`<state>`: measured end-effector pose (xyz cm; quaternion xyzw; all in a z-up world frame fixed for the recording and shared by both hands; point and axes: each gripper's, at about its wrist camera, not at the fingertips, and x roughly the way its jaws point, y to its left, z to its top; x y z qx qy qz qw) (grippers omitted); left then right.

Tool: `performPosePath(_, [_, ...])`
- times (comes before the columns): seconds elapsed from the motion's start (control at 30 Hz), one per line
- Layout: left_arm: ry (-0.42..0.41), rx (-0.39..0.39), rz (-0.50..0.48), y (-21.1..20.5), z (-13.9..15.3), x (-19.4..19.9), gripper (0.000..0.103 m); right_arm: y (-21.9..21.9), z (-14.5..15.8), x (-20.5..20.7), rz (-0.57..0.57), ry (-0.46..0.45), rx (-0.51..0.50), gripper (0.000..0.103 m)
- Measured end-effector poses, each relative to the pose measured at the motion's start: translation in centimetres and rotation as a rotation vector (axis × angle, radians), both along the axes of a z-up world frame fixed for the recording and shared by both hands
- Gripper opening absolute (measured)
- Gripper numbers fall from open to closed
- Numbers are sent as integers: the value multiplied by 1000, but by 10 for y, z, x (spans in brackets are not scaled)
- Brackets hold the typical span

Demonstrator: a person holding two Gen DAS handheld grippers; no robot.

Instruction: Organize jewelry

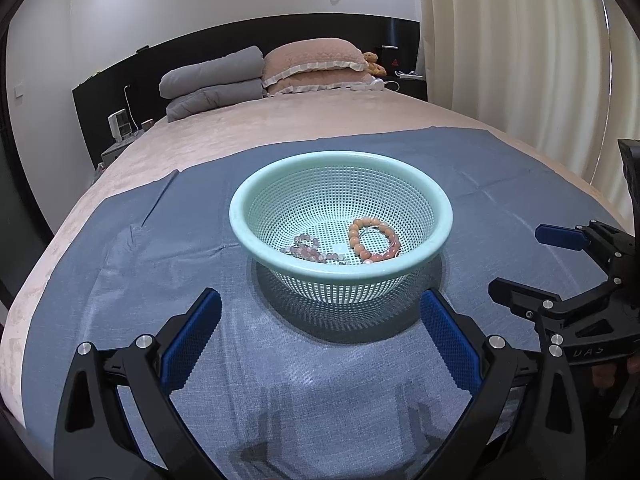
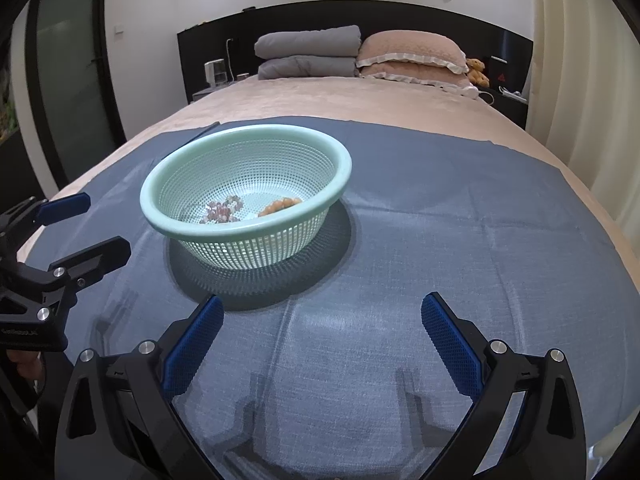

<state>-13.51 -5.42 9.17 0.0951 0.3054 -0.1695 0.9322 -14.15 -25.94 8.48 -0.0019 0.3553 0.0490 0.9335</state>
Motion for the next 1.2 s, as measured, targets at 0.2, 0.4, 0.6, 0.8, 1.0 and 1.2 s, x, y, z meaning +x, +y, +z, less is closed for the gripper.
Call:
performPosePath(0.2, [4,-1,6,-2,-2,2,97,2,-2,0,4,3,-8,95])
performPosePath(0.4, [-1,10,7,-4,-5,2,97,3,-2,-1,8,-3,-11,95])
performPosePath(0.6, [3,7,12,-4,-5,3,97,5,-5,0,4,4,-34,95])
performPosePath(0.8, [23,-7,18,0,-9,6,97,7,-7,-1,6,12,-40,95])
performPosePath(1.0, [31,-9,6,1,-12,5,97,8,-8,0,12,13,-43,95])
performPosePath(1.2, [22,-22,43,6,-11,7,97,7,-9,1,13,19,-43,95])
